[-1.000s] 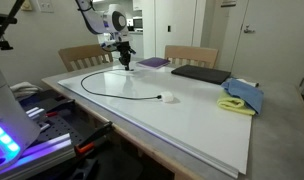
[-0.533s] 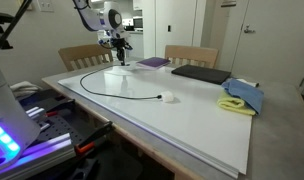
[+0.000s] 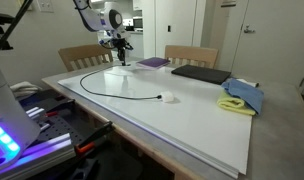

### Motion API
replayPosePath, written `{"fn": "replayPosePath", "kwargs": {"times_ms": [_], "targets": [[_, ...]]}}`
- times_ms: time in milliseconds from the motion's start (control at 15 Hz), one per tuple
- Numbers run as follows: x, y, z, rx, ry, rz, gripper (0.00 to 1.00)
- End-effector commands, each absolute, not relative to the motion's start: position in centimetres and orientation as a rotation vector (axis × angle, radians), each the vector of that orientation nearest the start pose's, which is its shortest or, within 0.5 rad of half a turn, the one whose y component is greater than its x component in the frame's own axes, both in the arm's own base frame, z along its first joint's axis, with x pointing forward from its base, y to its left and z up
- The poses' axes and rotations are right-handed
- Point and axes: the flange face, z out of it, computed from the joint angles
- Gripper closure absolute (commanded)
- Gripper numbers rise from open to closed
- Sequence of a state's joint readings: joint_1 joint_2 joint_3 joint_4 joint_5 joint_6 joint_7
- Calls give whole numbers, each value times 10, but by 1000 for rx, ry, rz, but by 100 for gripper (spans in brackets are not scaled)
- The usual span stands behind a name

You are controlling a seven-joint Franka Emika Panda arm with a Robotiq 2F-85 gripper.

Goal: Unwind the charging cable

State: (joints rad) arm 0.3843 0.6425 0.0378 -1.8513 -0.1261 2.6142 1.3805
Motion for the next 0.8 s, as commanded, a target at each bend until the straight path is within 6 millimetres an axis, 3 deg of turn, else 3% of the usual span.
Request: {"fn": "replayPosePath", "kwargs": {"times_ms": [0,400,733], "targets": [[602,284,192,-2874,1069,-194,99],[614,333,206,-2992,570,-190,99],[621,385,201,-2971,143,-193,99]]}}
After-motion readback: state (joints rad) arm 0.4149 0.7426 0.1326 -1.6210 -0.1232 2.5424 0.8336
